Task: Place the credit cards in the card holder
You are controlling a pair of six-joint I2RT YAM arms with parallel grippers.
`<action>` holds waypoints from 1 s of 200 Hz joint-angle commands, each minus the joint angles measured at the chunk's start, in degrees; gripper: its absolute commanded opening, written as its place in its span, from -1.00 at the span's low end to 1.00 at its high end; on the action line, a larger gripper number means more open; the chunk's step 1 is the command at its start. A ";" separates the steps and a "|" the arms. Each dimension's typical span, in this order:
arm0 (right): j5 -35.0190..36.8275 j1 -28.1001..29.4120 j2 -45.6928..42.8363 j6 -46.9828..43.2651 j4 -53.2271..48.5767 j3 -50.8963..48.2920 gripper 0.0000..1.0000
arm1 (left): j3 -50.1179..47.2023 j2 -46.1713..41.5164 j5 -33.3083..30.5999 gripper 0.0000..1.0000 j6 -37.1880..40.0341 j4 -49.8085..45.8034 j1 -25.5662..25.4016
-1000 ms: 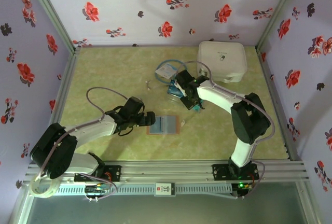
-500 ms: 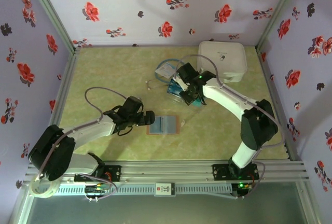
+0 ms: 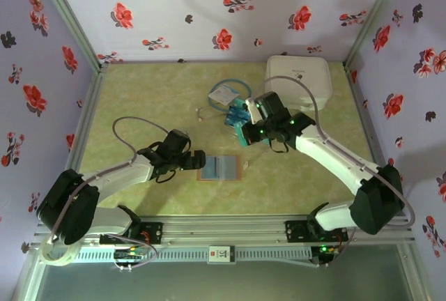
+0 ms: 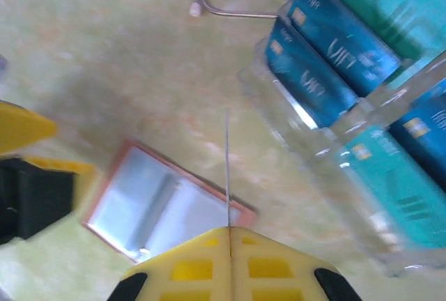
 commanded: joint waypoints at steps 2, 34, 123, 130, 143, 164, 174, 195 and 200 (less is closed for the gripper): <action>-8.59 0.35 -2.16 16.13 18.13 -8.19 -1.00 | 0.90 0.05 0.29 0.99 3.10 -2.38 0.57; -9.78 0.99 -3.31 28.69 36.15 -19.51 -1.00 | 1.65 0.91 -0.10 0.99 4.79 -3.08 0.26; -6.80 3.10 -1.13 36.97 53.64 -31.43 -1.00 | 3.61 6.26 -3.98 0.99 6.42 -2.65 -3.62; -7.06 3.19 -0.35 37.35 54.77 -31.79 -1.00 | 3.81 6.61 -4.43 0.99 6.42 -2.71 -3.97; -7.57 3.41 1.12 37.88 56.83 -32.38 -1.00 | 3.93 7.17 -5.51 0.99 6.47 -2.82 -4.62; -7.57 3.80 2.92 38.46 59.31 -33.31 -1.00 | 3.76 7.35 -6.99 0.99 6.17 -3.24 -5.45; -7.66 3.95 3.78 38.68 60.55 -33.63 -1.00 | 3.49 7.44 -7.61 0.99 6.08 -3.48 -5.82; -8.02 4.15 5.69 39.18 62.59 -34.18 -1.00 | 2.94 7.47 -8.84 0.99 5.65 -4.09 -6.26; -8.11 4.16 6.11 39.35 63.09 -34.33 -1.00 | 2.82 7.46 -9.16 0.99 5.50 -4.27 -6.37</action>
